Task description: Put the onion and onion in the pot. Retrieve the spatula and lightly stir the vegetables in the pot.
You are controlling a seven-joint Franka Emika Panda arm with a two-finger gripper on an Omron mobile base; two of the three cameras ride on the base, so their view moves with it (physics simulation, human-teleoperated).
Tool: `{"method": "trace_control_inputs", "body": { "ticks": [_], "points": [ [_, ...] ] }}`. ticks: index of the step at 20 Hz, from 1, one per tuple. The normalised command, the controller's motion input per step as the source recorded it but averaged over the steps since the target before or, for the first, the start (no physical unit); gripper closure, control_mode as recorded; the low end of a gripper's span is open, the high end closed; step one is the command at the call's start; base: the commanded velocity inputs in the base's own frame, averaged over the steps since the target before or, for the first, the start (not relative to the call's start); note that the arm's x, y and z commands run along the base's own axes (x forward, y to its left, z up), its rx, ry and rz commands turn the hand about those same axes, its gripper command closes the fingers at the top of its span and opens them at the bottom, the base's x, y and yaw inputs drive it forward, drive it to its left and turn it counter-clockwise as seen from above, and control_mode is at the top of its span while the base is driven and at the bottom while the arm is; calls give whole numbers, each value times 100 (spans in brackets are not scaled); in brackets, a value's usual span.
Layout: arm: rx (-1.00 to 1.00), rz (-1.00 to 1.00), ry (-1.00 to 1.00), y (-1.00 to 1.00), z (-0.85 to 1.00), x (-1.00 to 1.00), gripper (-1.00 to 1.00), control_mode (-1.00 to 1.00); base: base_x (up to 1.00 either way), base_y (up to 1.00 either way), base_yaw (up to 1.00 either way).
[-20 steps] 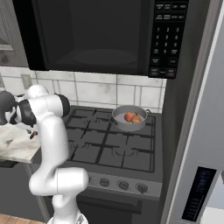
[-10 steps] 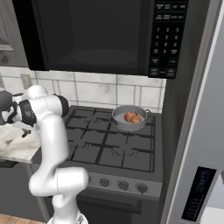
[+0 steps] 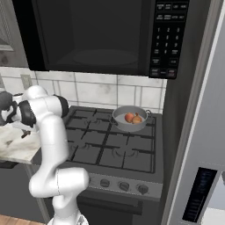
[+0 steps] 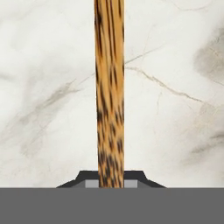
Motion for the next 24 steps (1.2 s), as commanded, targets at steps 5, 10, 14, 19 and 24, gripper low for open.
{"method": "trace_control_inputs", "body": {
  "ticks": [5,10,14,19,24],
  "points": [
    [0,0,-1,-26,11,-22,100,-100,0,0,0],
    [0,0,-2,-24,37,-42,100,-100,0,0,0],
    [3,-3,0,-13,54,-43,100,-100,0,0,0],
    [23,-13,3,-18,51,-51,100,-100,0,0,0],
    [28,-23,4,-16,47,-55,100,-100,0,0,0]
  ]
}}
